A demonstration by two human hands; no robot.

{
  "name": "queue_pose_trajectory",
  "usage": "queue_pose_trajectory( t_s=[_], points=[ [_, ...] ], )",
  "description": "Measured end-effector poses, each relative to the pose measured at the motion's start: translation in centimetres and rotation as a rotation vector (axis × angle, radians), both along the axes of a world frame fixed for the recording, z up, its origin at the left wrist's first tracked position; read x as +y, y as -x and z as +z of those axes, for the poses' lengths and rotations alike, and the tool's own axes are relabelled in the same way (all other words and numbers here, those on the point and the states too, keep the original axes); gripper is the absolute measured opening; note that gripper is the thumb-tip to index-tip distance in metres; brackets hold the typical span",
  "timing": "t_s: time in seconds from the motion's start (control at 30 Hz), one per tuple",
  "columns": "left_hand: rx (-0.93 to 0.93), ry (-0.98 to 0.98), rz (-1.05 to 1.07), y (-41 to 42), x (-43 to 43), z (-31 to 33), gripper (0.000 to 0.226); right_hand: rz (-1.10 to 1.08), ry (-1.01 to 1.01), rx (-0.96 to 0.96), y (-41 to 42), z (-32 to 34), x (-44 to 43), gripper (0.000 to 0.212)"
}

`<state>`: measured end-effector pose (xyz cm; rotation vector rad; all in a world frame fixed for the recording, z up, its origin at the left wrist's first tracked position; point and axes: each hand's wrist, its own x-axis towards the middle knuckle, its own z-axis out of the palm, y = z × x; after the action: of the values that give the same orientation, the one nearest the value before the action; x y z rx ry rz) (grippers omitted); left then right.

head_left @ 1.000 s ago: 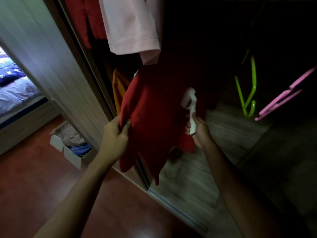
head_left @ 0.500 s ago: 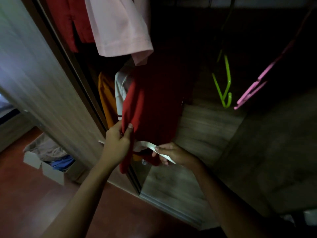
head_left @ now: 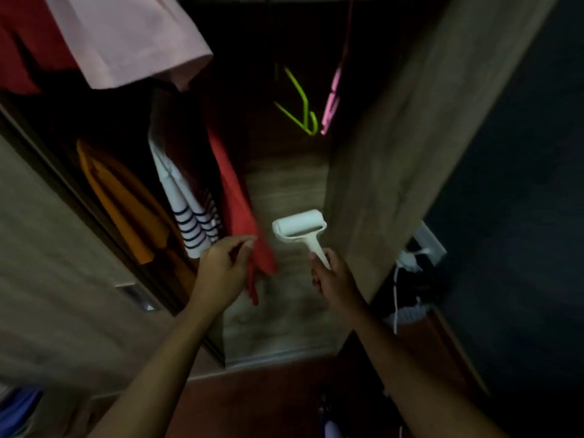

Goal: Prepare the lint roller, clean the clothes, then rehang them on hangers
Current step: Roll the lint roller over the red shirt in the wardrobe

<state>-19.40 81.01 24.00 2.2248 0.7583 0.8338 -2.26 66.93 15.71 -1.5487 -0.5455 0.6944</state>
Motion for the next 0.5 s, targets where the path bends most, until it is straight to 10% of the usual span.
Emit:
queue_pose_trajectory(
  t_s=[0.5],
  points=[
    [0.201, -0.223, -0.879, -16.5, -30.1, -9.8, 0.042, -1.006, 0.181, 0.113, 4.3, -5.7, -35.6, 0.021]
  ],
)
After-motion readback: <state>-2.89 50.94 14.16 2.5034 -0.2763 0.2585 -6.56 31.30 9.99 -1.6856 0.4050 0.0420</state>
